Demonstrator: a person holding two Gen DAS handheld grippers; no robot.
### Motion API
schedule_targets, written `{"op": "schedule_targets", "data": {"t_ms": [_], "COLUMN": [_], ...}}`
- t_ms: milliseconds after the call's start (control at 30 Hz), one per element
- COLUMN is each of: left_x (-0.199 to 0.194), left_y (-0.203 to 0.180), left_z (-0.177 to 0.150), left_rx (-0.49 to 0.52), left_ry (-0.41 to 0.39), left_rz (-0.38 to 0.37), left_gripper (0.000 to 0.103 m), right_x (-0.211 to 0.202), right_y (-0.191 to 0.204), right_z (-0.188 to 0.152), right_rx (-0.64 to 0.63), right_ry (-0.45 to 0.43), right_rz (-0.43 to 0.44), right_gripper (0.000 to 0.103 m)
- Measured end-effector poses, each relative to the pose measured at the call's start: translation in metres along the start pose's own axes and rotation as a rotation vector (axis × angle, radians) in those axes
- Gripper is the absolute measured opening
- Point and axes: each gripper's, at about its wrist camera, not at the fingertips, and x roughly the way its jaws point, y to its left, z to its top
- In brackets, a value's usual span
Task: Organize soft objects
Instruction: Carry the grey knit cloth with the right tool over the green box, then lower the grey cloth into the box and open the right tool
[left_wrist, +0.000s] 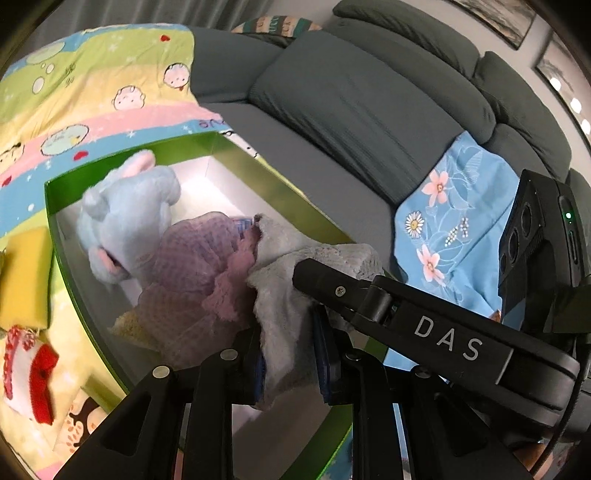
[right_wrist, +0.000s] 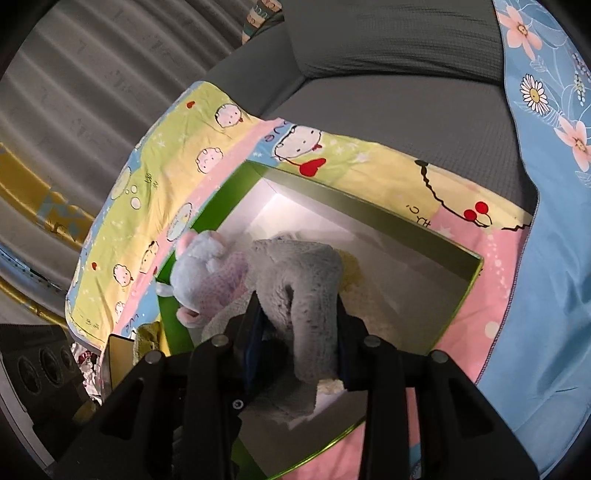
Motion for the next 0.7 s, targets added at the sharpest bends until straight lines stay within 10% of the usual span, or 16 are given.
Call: {"op": "schedule_targets", "data": {"t_ms": [300,700], "left_x": [-0.006,-0.076], "left_y": [0.004,0.024], "left_z": [-0.001,-0.013], "left_rx": [-0.028,-0.084], "left_ry": [-0.003,-0.130], "left_rz": [-0.009,0.012], "left_gripper": [0.021,0.086], "right_x": [0.000,-0.043], "right_y": [0.001,0.022], "right_z": [0.001,-0.007], "right_rx": [-0.002,-0.074], "right_ry": [-0.006,-0.146], "right_rz": [-0.017,0.047], "right_gripper": [0.047,0.088]}}
